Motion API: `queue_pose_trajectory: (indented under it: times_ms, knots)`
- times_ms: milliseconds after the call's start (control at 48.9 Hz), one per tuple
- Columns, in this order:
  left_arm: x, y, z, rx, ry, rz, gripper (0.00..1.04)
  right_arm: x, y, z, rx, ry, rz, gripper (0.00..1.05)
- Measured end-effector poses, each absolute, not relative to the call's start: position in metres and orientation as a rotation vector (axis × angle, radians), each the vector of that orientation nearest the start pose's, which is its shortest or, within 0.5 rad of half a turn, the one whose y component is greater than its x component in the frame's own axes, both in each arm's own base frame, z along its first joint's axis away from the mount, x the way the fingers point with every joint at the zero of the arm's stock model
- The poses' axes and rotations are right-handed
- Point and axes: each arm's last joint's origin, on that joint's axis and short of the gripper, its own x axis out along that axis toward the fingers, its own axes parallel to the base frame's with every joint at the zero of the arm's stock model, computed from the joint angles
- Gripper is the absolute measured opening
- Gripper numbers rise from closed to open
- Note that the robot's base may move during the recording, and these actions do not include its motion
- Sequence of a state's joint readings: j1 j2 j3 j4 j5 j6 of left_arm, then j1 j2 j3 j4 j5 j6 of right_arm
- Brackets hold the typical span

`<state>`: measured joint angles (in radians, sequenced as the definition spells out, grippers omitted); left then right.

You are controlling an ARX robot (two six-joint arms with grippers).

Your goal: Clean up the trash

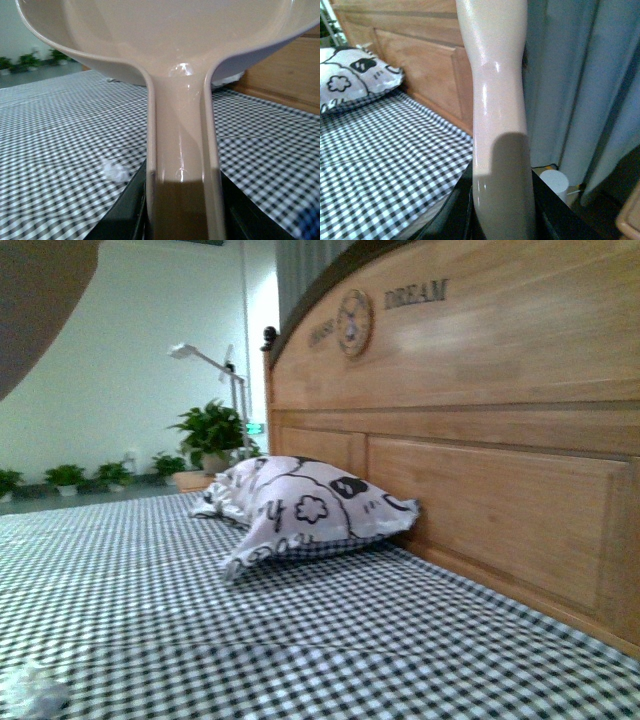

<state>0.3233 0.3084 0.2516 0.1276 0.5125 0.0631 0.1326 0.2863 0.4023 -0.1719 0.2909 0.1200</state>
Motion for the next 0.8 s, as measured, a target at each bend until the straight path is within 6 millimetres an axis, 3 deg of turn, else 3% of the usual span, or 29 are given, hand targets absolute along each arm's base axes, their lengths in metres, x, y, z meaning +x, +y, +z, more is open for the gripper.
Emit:
queue_pose_trajectory:
  times_ms: [573,655,798]
  knots:
    - [0.108,0.021,0.236,0.088,-0.066,-0.184,0.27,0.099,0.005,0.260,0.107,0.048,-0.163,0.20]
    - [0.114,0.023,0.239,0.010,0.121,-0.160,0.27,0.099,0.005,0.260,0.107,0.047,-0.166,0.20]
    - [0.137,0.037,0.234,0.007,0.258,-0.177,0.26,0.099,0.005,0.260,0.107,0.047,-0.161,0.20]
